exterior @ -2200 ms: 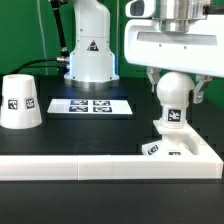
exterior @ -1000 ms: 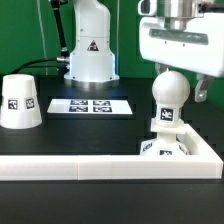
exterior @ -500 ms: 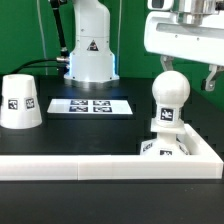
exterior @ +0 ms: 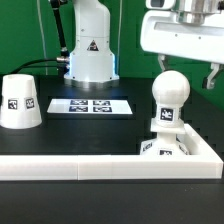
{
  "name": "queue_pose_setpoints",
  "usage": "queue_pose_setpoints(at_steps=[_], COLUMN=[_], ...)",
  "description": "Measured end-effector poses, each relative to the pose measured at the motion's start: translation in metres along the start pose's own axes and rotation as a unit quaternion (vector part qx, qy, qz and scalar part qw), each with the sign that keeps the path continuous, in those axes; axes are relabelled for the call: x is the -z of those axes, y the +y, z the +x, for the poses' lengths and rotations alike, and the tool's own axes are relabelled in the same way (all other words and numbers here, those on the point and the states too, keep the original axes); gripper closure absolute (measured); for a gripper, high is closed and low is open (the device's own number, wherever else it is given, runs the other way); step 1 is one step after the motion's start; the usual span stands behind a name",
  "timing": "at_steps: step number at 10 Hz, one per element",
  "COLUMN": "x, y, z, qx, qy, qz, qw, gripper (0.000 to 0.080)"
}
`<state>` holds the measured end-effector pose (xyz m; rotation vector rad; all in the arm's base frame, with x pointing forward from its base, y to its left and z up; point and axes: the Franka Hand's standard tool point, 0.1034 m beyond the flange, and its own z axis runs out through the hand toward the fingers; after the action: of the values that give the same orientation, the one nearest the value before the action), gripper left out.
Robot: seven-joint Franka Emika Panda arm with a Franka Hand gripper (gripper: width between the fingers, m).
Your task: Assemble lamp
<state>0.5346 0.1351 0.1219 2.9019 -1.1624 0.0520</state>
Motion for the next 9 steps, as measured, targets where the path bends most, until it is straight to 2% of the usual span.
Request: queue_pose_setpoints(at_steps=[1, 3, 6, 8, 9], x=[0.001, -0.002, -0.003, -0.004, -0.011], y=[0.014, 0.034, 0.031, 0.04, 0.041], z=[0.0, 0.019, 0.016, 0.027, 0.029], qx=[0.039, 0.097, 0.101, 0.105, 0.125], qy=[0.008, 0.009, 0.007, 0.008, 0.01], qz=[0.004, 0.001, 0.003, 0.001, 0.0], qw=[0.999, 0.995, 0.995, 0.994, 0.992], gripper=[0.01, 0.01, 0.01, 0.01, 0.01])
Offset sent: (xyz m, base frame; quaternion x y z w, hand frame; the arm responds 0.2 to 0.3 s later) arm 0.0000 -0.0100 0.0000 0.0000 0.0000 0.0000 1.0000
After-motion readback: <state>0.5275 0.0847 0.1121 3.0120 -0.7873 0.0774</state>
